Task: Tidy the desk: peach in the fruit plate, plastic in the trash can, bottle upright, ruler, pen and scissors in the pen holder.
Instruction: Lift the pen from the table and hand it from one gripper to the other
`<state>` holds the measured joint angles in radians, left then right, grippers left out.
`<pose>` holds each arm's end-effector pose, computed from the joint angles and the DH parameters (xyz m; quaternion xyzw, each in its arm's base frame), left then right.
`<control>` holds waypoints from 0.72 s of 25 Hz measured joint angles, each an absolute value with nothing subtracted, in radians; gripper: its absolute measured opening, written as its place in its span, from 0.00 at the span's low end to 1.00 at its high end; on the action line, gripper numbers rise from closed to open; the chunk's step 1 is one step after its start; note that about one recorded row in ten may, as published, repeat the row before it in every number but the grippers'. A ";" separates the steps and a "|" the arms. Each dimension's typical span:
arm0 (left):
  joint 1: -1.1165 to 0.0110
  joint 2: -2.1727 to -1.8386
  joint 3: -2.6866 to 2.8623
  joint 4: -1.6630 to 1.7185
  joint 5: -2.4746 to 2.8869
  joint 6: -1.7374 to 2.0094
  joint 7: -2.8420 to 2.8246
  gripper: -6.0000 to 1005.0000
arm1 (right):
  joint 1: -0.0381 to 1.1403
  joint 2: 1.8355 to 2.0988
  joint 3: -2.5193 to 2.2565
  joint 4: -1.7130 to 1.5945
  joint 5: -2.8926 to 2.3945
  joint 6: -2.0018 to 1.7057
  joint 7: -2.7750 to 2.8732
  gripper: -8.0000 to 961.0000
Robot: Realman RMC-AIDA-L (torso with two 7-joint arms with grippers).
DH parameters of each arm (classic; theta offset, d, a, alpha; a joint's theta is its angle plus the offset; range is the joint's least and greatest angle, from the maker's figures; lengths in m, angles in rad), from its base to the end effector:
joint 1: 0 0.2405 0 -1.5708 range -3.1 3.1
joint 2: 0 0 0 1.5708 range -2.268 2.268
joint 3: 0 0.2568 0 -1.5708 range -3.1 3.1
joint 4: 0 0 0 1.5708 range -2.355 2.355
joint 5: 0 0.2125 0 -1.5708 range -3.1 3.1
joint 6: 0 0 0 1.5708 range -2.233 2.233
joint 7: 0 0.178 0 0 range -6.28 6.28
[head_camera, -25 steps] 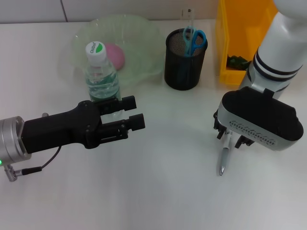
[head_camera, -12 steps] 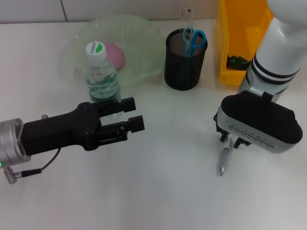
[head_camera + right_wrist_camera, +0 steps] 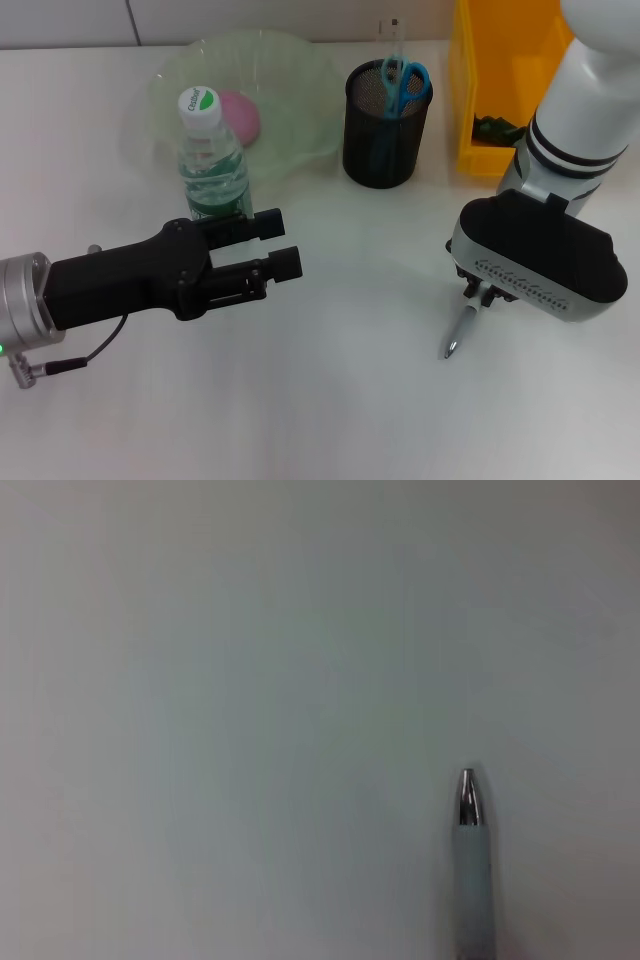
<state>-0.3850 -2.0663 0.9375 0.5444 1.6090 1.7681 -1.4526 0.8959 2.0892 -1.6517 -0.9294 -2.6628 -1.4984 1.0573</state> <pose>-0.2317 0.2803 -0.0342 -0.8779 -0.2760 -0.3911 0.0100 0.1917 0.3666 -0.0930 0.8135 0.4550 0.3239 0.1621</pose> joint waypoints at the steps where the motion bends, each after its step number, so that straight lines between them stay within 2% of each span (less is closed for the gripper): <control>1: -0.385 -2.066 0.937 0.544 1.609 1.770 -1.453 0.71 | 0.892 2.089 -1.650 -0.935 -2.663 -1.498 1.068 0.14; 18: -0.397 -2.065 0.926 0.553 1.601 1.803 -1.446 0.71 | 0.808 2.083 -1.269 -1.127 -2.553 -1.589 1.135 0.13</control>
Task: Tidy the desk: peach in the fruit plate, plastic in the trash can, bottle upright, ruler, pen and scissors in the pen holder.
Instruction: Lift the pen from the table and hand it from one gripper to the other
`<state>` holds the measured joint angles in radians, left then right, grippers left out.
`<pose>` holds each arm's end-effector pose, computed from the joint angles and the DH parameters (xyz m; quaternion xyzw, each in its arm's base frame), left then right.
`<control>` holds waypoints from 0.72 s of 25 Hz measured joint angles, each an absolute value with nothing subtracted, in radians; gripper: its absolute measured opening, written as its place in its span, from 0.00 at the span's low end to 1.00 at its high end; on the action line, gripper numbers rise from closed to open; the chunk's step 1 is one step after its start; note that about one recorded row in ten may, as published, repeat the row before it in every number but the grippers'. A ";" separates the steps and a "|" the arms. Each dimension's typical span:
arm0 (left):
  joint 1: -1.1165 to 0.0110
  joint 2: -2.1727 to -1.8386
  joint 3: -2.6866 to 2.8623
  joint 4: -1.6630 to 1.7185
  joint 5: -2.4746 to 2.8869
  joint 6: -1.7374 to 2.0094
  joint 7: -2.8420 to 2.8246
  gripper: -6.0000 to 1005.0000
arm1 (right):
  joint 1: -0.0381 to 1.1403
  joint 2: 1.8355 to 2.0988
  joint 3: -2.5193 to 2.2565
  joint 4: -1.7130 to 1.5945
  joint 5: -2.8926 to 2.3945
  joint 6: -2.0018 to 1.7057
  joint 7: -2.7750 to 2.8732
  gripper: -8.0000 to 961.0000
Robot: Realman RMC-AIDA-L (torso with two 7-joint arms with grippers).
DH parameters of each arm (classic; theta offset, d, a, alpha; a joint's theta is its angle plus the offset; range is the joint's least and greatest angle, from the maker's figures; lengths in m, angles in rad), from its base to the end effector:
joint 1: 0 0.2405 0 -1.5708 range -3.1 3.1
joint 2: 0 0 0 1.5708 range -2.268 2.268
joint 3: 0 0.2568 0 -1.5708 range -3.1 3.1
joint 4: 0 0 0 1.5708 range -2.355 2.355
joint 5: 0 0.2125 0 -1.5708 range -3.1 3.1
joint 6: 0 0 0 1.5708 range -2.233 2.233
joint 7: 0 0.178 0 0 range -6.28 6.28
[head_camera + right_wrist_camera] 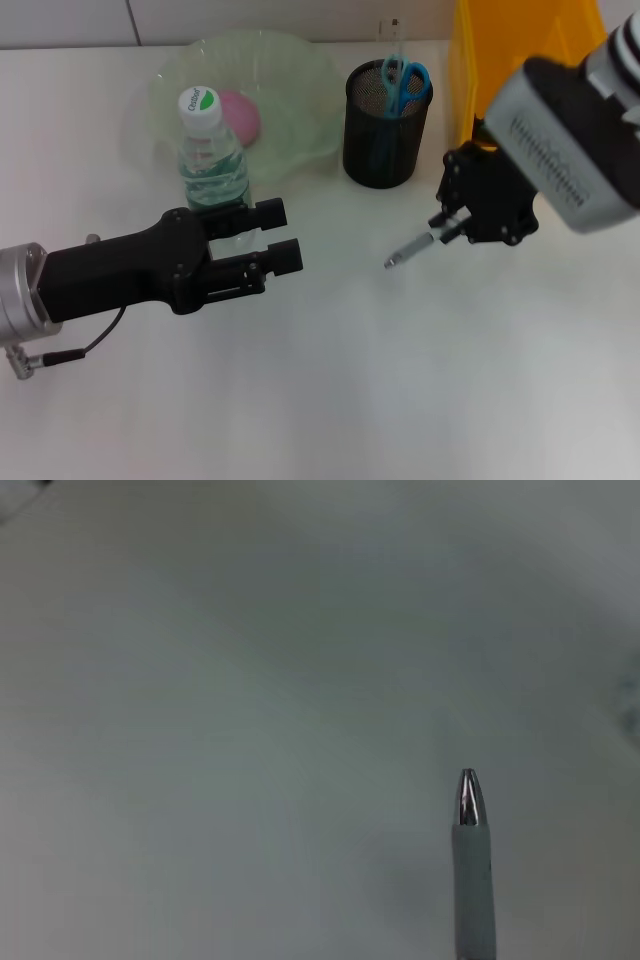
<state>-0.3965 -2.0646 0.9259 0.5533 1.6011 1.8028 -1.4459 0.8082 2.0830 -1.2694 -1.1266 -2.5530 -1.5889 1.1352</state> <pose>-0.2248 0.2812 -0.0282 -0.8786 -0.2572 -0.4022 0.0030 0.1622 0.3855 -0.0447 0.9203 0.3385 0.1958 0.0131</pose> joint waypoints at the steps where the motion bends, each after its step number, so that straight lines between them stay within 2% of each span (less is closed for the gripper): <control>1: -0.397 -2.065 0.926 0.553 1.601 1.803 -1.446 0.71 | 0.801 2.083 -1.243 -1.132 -2.536 -1.594 1.144 0.13; 7: -0.425 -2.050 0.932 0.569 1.615 1.803 -1.476 0.71 | 0.782 2.080 -1.216 -1.197 -2.526 -1.656 1.241 0.13; 9: -0.472 -2.025 0.935 0.706 1.711 1.818 -1.647 0.71 | 0.786 2.080 -1.230 -1.231 -2.539 -1.690 1.281 0.13; 11: -0.487 -2.022 0.935 0.779 1.753 1.829 -1.728 0.71 | 0.791 2.080 -1.255 -1.270 -2.544 -1.717 1.331 0.13; 15: -0.497 -2.023 0.936 0.856 1.792 1.840 -1.808 0.71 | 0.794 2.080 -1.311 -1.327 -2.546 -1.739 1.410 0.13; 16: -0.524 -2.037 0.936 1.056 1.918 1.850 -2.007 0.71 | 0.794 2.080 -1.325 -1.335 -2.546 -1.742 1.426 0.13; 18: -0.563 -2.049 0.937 1.188 2.026 1.856 -2.138 0.71 | 0.797 2.080 -1.345 -1.340 -2.548 -1.747 1.449 0.13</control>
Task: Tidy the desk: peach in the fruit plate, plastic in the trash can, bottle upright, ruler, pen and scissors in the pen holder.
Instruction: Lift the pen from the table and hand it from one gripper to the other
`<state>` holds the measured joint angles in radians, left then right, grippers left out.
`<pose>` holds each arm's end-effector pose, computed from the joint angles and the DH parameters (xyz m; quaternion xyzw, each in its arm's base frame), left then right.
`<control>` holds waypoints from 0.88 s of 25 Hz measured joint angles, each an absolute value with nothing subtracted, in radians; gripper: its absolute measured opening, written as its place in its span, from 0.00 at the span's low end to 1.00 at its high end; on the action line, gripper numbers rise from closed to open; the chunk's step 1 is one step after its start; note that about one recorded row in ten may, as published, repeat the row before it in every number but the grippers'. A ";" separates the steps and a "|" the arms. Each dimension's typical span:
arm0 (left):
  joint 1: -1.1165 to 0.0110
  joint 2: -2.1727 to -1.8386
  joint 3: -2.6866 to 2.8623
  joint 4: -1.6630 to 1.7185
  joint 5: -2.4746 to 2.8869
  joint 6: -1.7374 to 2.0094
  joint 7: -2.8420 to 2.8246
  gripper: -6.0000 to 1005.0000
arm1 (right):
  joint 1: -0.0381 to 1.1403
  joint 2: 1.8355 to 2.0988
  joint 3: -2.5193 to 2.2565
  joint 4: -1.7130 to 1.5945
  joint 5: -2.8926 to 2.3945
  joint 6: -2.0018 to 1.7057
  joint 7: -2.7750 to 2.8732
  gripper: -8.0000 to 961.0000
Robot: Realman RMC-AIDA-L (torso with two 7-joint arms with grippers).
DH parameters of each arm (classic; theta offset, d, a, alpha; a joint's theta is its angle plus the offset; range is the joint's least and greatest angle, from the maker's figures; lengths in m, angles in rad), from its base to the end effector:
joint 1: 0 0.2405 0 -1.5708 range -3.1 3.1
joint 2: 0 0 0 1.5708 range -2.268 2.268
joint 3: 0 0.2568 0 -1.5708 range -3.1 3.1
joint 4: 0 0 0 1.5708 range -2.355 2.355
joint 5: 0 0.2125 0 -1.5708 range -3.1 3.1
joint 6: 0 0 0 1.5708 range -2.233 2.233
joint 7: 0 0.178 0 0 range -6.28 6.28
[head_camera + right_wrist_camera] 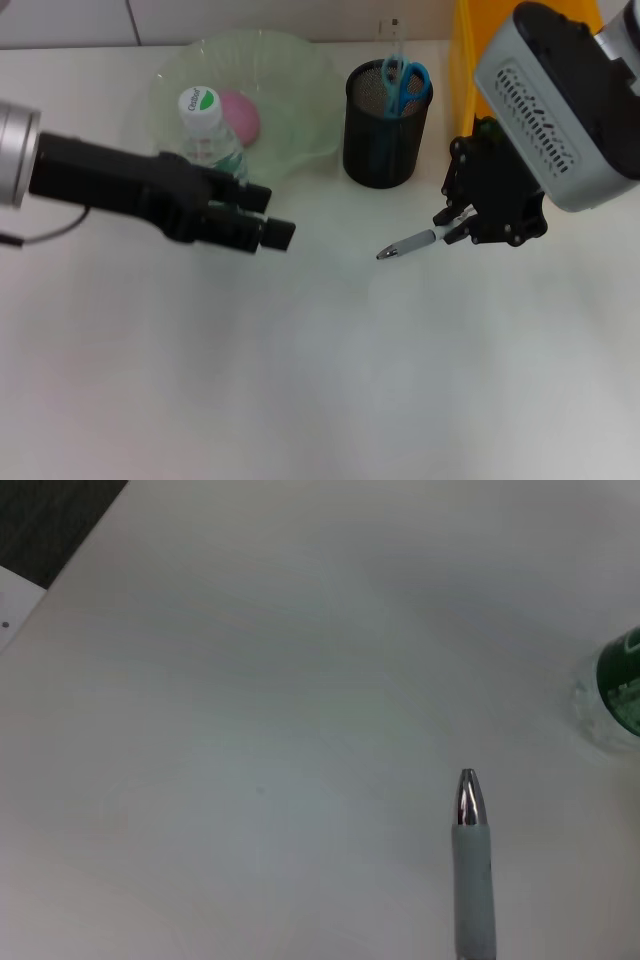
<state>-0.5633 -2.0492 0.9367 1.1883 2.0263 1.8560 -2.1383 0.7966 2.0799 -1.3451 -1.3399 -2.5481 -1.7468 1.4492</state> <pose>-0.1695 0.3314 0.0171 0.9493 0.2881 0.1252 0.0112 0.1313 0.3654 -0.0292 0.9395 0.2654 0.2165 0.0086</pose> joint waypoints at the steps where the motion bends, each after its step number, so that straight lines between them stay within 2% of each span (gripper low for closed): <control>1: -0.563 -2.049 0.937 1.188 2.026 1.856 -2.138 0.71 | 0.798 2.080 -1.351 -1.340 -2.551 -1.749 1.457 0.13; 2: -0.563 -2.049 0.937 1.188 2.026 1.856 -2.138 0.71 | 0.801 2.080 -1.358 -1.340 -2.554 -1.750 1.465 0.13; 3: -0.622 -2.060 0.948 1.284 2.154 1.867 -2.259 0.71 | 0.802 2.080 -1.364 -1.339 -2.557 -1.751 1.474 0.13; 7: -0.733 -2.067 1.032 1.334 2.325 1.876 -2.404 0.71 | 0.804 2.081 -1.384 -1.339 -2.575 -1.753 1.502 0.13; 13: -0.815 -2.073 1.108 1.326 2.419 1.858 -2.485 0.71 | 0.789 2.084 -1.407 -1.347 -2.599 -1.744 1.516 0.13; 18: -0.800 -2.075 1.115 1.326 2.411 1.830 -2.481 0.71 | 0.774 2.082 -1.389 -1.357 -2.599 -1.743 1.517 0.13; 22: -0.713 -2.070 1.095 1.327 2.314 1.788 -2.416 0.71 | 0.746 2.082 -1.341 -1.371 -2.591 -1.741 1.516 0.13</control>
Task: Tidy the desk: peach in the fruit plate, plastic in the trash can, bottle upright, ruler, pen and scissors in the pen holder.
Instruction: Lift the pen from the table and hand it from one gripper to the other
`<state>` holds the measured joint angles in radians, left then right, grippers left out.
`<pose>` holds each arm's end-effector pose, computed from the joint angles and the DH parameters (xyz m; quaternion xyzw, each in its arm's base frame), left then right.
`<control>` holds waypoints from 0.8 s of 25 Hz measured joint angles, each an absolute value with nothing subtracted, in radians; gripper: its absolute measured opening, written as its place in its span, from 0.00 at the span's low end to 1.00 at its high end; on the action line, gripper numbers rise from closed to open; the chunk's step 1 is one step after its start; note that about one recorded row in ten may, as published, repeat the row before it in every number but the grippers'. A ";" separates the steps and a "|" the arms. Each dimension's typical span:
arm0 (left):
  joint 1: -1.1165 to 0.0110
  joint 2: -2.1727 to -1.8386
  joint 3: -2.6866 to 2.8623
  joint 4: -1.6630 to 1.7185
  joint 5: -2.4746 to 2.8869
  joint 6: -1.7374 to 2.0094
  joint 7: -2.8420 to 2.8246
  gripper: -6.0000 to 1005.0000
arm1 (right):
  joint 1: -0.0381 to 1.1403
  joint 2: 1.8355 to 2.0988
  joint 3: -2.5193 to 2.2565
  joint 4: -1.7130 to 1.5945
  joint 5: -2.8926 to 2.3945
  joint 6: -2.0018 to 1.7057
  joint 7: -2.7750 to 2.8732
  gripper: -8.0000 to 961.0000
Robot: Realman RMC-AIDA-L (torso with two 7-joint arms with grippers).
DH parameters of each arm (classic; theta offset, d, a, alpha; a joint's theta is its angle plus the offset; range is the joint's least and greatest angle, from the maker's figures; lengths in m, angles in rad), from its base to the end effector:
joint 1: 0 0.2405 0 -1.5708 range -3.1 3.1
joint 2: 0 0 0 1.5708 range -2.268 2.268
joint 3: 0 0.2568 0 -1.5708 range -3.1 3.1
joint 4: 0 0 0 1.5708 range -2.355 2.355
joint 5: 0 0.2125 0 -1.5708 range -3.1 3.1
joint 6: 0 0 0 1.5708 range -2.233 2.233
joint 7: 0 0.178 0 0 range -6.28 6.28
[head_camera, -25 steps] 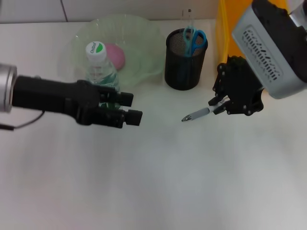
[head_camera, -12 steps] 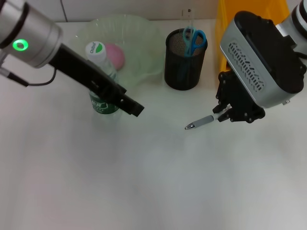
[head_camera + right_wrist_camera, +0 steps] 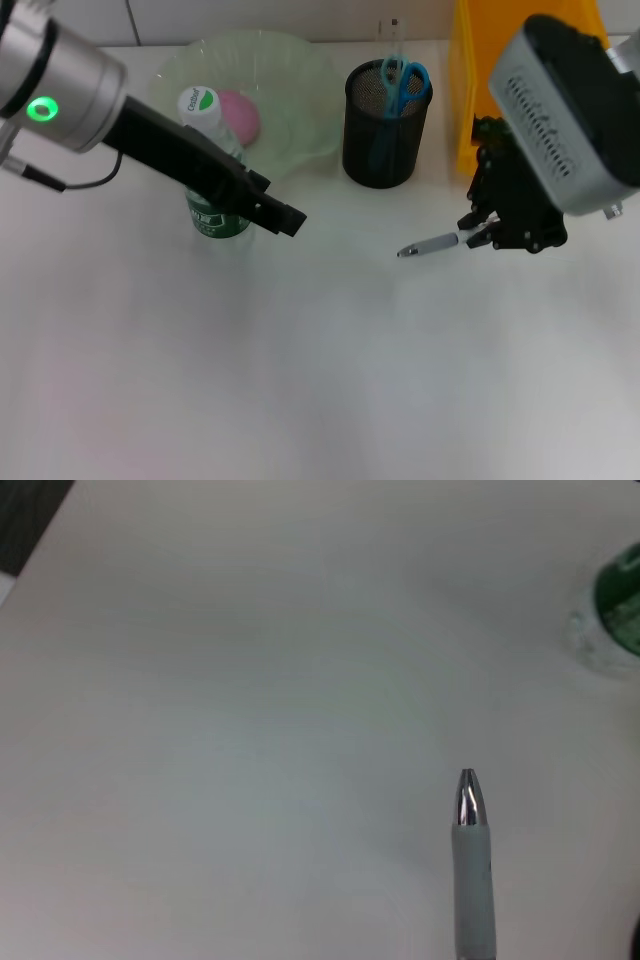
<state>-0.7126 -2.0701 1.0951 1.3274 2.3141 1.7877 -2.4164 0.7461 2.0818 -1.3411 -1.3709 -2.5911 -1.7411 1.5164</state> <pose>-0.1363 0.3606 -0.0005 -0.9504 -0.3042 0.0333 0.0564 0.1490 0.3637 -0.0228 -0.9478 -0.2162 -0.2341 0.0119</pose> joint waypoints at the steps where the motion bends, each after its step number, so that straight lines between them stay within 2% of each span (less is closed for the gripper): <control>1: -0.685 -2.069 1.082 1.328 2.280 1.776 -2.394 0.71 | 0.740 2.082 -1.322 -1.374 -2.585 -1.741 1.516 0.13; 11: -0.453 -2.060 0.822 1.172 1.886 1.790 -2.024 0.71 | 0.654 2.080 -1.057 -1.389 -2.375 -1.752 1.513 0.13; 20: -0.410 -2.057 0.646 0.840 1.699 1.840 -1.646 0.71 | 0.491 2.075 -0.810 -1.185 -1.909 -1.763 1.460 0.13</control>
